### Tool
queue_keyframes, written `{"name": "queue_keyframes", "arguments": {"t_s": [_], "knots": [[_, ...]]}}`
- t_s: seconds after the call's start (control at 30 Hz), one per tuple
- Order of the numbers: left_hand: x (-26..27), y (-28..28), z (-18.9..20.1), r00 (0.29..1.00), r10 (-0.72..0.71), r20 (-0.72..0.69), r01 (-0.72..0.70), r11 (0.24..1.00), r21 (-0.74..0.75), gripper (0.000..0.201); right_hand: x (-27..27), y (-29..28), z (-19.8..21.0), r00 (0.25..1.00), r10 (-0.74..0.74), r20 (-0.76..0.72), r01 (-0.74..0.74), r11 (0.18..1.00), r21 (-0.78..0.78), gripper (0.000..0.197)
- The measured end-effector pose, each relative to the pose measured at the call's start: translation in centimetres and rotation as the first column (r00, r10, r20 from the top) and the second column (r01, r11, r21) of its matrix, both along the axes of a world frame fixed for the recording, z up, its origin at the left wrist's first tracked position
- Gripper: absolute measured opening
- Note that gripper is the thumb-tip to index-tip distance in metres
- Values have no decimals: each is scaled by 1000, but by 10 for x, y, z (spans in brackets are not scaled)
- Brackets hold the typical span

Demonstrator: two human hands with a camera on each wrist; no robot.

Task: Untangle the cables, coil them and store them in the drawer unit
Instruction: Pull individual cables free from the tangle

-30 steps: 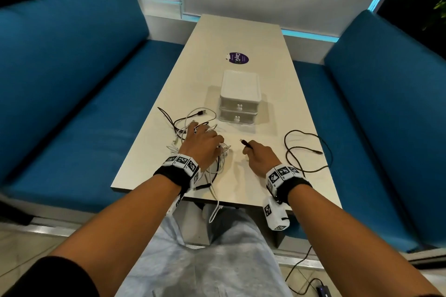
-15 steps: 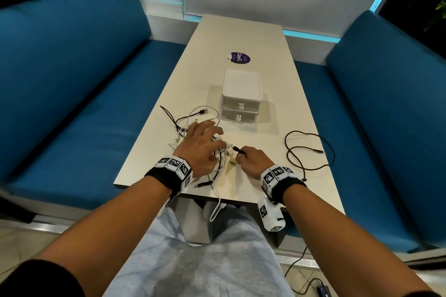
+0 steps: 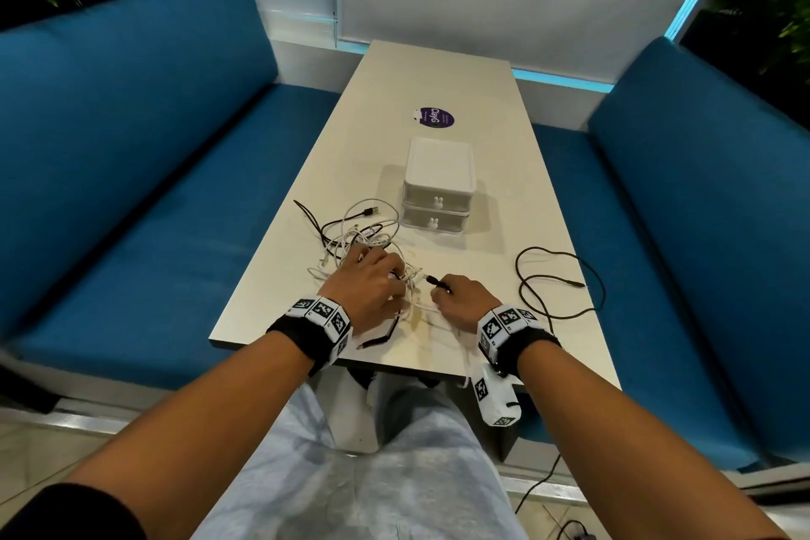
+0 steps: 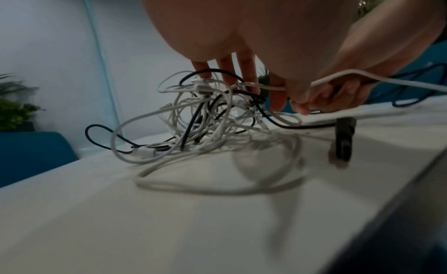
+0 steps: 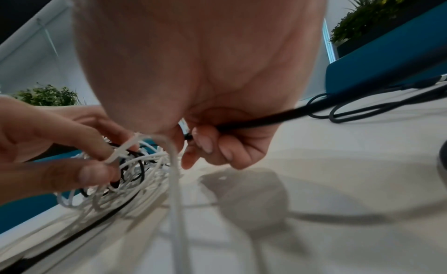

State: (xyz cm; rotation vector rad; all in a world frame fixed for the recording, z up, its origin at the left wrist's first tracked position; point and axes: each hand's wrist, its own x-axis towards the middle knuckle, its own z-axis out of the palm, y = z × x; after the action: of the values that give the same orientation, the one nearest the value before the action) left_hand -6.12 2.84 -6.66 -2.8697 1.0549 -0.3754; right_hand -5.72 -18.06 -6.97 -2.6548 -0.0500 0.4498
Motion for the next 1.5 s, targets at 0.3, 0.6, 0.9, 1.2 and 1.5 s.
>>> {"name": "queue_keyframes", "arguments": {"t_s": [0.3, 0.6, 0.9, 1.2, 1.5], "knots": [[9, -28, 22, 975, 214, 65, -210, 975, -70, 34, 2, -39, 37, 886, -330, 325, 351, 936, -5, 39], [18, -49, 31, 908, 394, -140, -398, 917, -2, 33, 1, -55, 30, 882, -374, 286, 399, 916, -32, 37], [13, -33, 21, 959, 31, -281, -32, 999, 1, 15, -4, -42, 17, 973, -167, 156, 168, 986, 10, 31], [1, -15, 12, 981, -107, -161, 134, 978, 163, 27, -6, -21, 14, 984, -102, 144, 99, 995, 31, 28], [-2, -32, 1, 992, -86, -95, 103, 976, 191, 9, -7, -24, 13, 994, -88, 67, 82, 993, 82, 30]]}}
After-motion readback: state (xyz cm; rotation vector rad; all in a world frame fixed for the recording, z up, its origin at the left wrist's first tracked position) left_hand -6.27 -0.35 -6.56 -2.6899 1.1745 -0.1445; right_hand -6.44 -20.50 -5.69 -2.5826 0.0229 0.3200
